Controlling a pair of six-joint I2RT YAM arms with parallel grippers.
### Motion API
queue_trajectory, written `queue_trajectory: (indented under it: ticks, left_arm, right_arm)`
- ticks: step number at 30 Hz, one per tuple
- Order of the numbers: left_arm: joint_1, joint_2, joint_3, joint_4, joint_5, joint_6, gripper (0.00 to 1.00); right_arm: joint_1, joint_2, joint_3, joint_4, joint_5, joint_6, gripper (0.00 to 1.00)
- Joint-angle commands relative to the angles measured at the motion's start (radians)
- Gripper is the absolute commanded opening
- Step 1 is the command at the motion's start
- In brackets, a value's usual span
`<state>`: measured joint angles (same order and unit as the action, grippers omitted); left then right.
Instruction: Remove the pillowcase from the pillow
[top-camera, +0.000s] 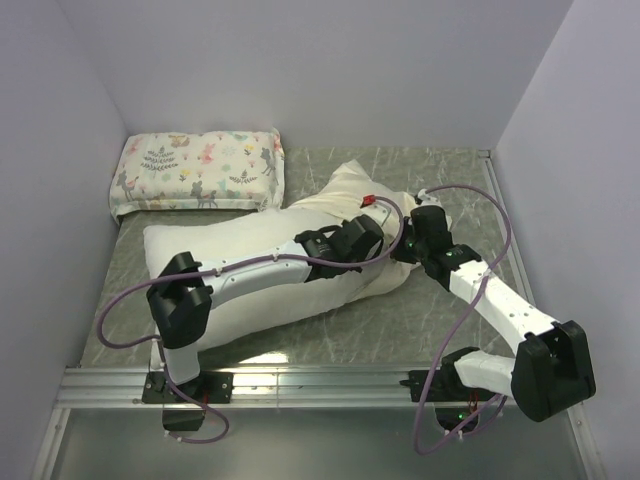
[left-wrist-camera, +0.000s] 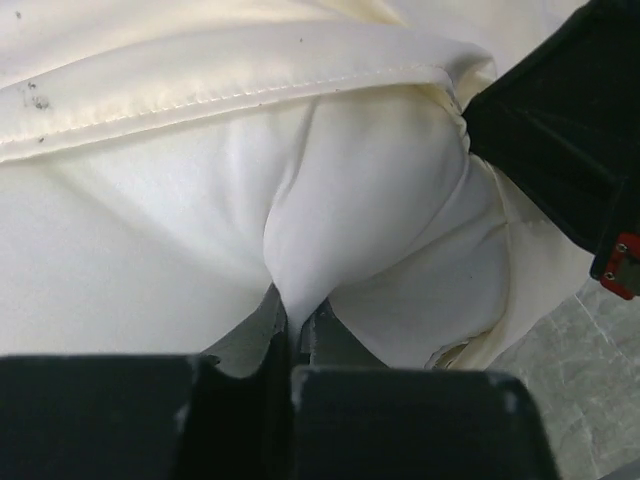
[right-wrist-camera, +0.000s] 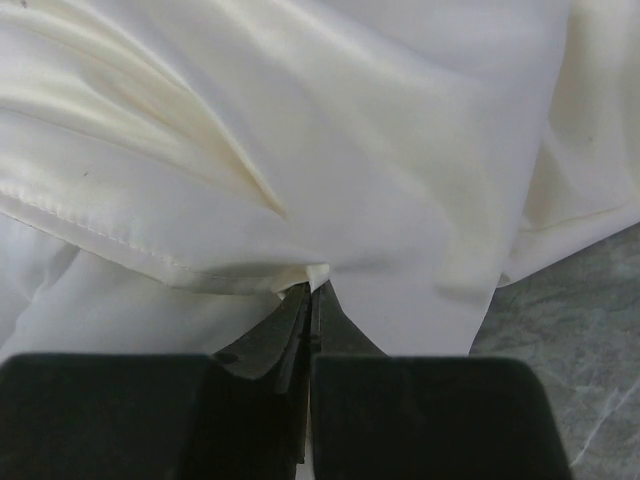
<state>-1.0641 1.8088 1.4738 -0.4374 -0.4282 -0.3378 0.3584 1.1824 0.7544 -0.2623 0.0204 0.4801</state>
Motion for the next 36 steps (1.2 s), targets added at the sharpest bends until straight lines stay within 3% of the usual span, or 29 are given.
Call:
queue_trajectory:
  ticks: [1,8,12,19,29,36]
  left_arm:
    - [0.022,0.011,0.017,-0.078,-0.053,-0.052,0.0]
    - [0.122,-0.241,-0.069,-0.098,-0.084,-0.119,0.0]
    - [0.245,-0.458,-0.157,-0.089,-0.035,-0.133,0.0]
    - [0.354,-0.641,-0.214,-0.124,-0.032,-0.121,0.0]
    - [0.366,-0.801,-0.129,-0.168,0.043,-0.119,0.0]
    - [0.368,-0.885,-0.034,-0.196,0.049,-0.132,0.0]
  right_arm:
    - [0.017,0.005,0.036,0.018,0.012,-0.011,0.0]
    - [-0.012,0.043,0.059,-0.031,0.122,-0.017,0.0]
    - [-0.071,0.048,0.027,-0.009,0.11,-0.011,0.0]
    - [-0.179,0.02,0.008,0.003,0.069,-0.009,0.0]
    - [-0.197,-0.052,0.054,-0.049,0.111,0.0,0.0]
    - [-0.245,-0.058,0.212,-0.136,0.136,0.028,0.0]
